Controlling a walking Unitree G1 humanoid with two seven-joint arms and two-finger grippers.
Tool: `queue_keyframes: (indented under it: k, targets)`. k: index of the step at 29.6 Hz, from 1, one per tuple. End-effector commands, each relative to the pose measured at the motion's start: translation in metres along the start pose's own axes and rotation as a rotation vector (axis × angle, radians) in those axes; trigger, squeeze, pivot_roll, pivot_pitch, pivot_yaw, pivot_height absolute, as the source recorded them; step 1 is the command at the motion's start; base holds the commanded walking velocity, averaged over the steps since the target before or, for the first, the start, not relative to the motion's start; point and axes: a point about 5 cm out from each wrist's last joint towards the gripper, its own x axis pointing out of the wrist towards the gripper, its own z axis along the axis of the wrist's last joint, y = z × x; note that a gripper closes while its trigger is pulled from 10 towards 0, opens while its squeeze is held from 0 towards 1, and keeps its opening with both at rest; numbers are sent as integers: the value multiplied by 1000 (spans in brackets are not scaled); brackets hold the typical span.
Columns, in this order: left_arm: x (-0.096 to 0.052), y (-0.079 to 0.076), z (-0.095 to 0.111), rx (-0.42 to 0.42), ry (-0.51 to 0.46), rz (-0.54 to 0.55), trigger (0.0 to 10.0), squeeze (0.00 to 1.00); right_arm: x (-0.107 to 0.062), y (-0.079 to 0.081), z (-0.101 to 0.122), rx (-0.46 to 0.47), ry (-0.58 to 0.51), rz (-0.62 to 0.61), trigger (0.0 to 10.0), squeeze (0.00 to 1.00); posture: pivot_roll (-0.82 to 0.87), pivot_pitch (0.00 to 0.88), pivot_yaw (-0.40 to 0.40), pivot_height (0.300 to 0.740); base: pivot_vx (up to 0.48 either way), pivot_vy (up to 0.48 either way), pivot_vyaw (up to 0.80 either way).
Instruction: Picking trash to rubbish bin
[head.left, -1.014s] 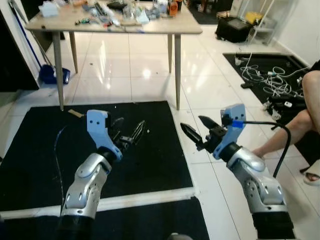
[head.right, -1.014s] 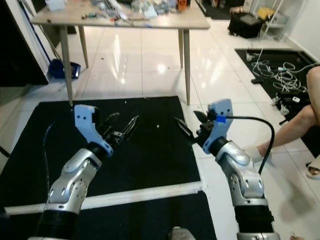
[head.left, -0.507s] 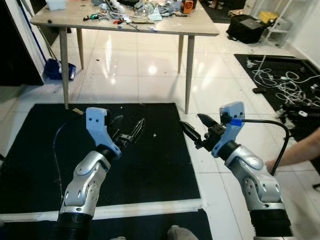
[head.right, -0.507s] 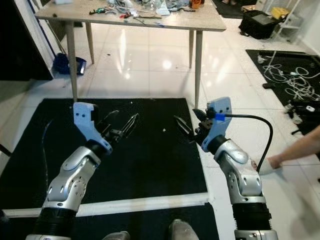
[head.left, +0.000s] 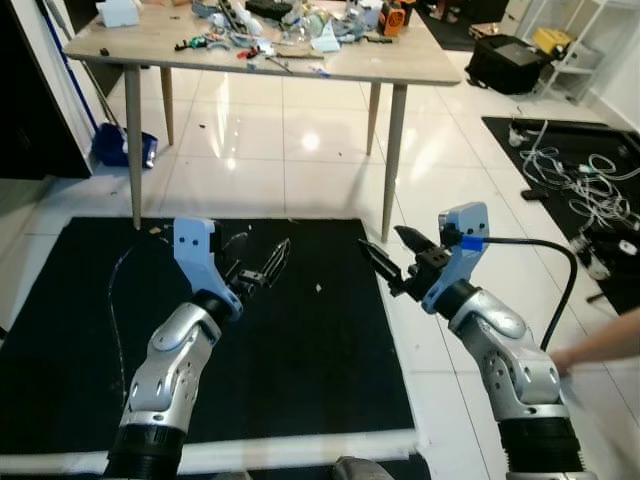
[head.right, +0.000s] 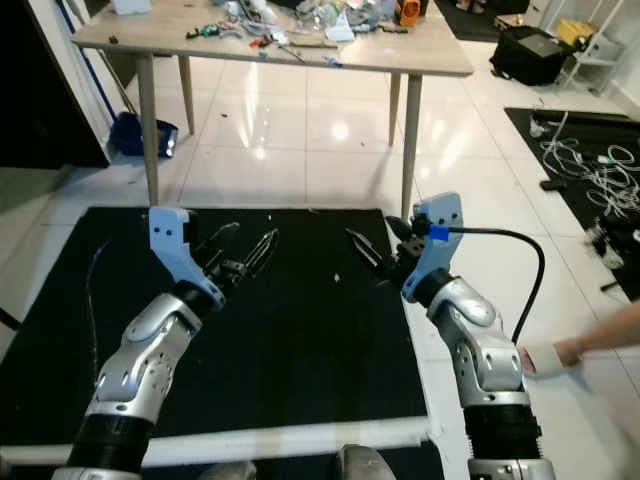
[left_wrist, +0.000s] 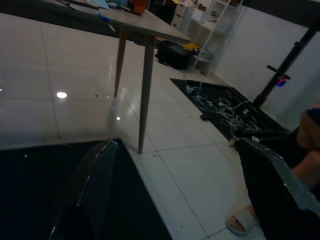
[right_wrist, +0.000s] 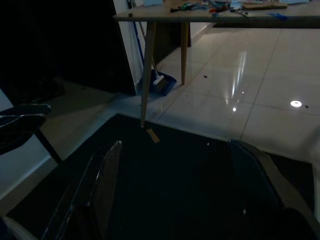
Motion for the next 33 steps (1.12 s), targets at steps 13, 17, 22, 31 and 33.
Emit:
queue_keyframes:
  k: [13, 17, 22, 31, 33]
  targets:
    - [0, 0, -2, 14, -6, -32, 10000, 0, -2, -3, -1, -13, 4, -13, 10000, 0, -82, 0, -30, 740, 471, 0, 0]
    - [0, 1, -3, 18, -6, -38, 10000, 0, -2, -3, 0, -14, 3, -13, 10000, 0, -83, 0, -29, 740, 480, 0, 0]
    - [0, 1, -3, 20, -7, -41, 10000, 0, -1, -3, 0, -15, 2, -14, 10000, 0, -84, 0, -29, 740, 480, 0, 0]
    - [0, 1, -4, 25, -8, -47, 10000, 0, -2, -3, 0, -15, 1, -16, 10000, 0, -84, 0, -28, 740, 480, 0, 0]
    - [0, 1, -4, 26, -8, -49, 10000, 0, -2, -3, 0, -16, 2, -17, 10000, 0, -84, 0, -28, 740, 480, 0, 0]
